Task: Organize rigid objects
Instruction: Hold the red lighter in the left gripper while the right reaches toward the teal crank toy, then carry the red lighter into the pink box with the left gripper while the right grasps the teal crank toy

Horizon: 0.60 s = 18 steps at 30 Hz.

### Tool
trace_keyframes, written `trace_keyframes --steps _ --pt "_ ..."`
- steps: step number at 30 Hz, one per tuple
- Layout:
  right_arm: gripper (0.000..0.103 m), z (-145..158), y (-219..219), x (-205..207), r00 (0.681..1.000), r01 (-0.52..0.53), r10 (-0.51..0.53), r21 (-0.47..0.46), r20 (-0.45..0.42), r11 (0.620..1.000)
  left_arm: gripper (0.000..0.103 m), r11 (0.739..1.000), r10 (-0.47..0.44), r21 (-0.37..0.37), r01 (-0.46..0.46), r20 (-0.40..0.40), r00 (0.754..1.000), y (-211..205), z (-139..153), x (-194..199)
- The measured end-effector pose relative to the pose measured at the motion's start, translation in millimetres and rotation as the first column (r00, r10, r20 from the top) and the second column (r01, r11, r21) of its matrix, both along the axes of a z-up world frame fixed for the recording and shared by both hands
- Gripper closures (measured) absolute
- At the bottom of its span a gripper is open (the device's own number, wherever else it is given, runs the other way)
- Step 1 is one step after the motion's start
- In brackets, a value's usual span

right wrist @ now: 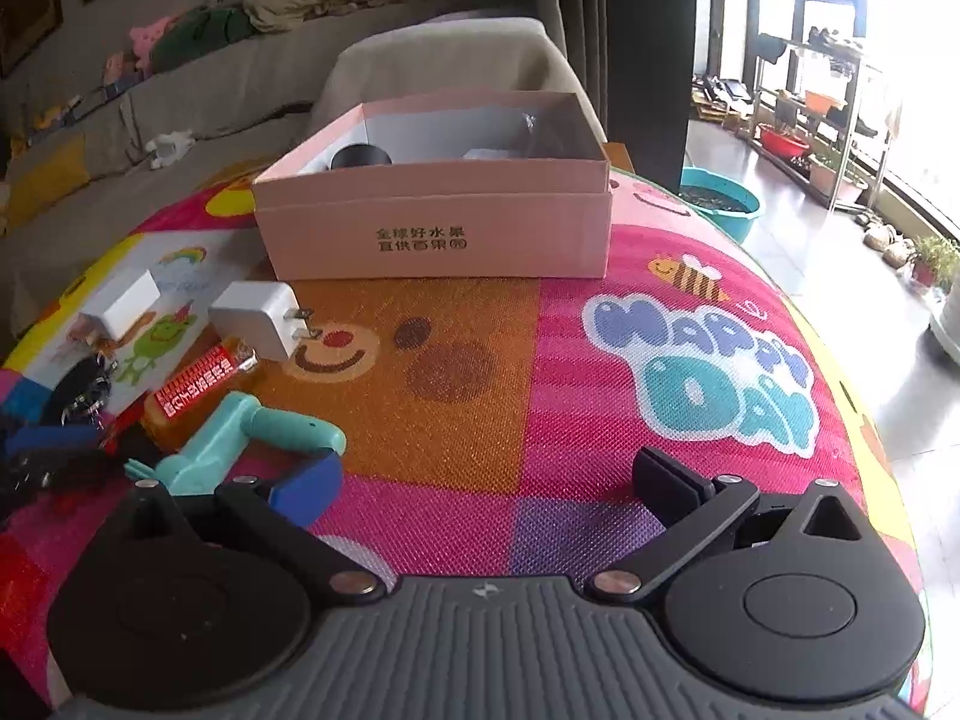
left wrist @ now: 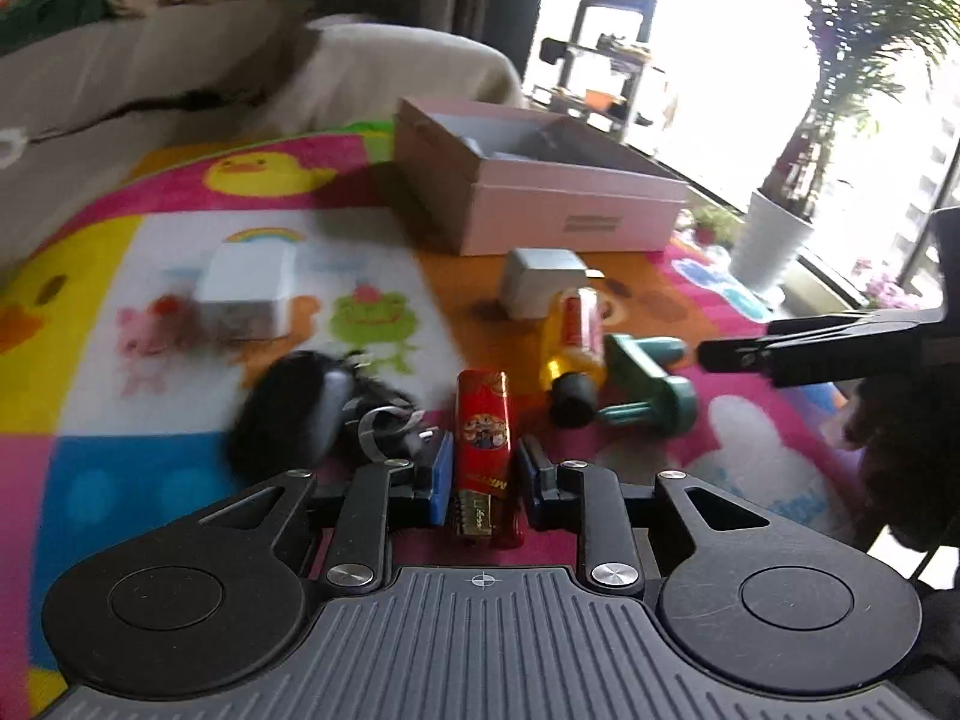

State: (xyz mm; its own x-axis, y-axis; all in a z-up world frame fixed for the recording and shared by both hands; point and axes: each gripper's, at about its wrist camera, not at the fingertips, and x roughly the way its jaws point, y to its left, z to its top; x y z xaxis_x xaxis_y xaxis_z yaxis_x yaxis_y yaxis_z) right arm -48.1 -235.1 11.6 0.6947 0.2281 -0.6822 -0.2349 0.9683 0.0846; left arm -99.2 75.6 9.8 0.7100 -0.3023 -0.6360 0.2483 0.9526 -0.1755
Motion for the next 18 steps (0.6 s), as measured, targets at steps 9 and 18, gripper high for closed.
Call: trace_keyframes --steps 9,18 --pt "0.0 22 31 -32 0.962 -0.268 0.264 0.06 0.063 0.962 0.076 0.996 0.086 -0.001 -0.086 0.001 0.996 22 0 -5" --pt "0.0 9 70 -12 0.951 -0.31 0.31 -0.02 0.02 0.951 0.076 0.996 0.092 -0.003 -0.092 0.026 0.995 20 -4 -10"
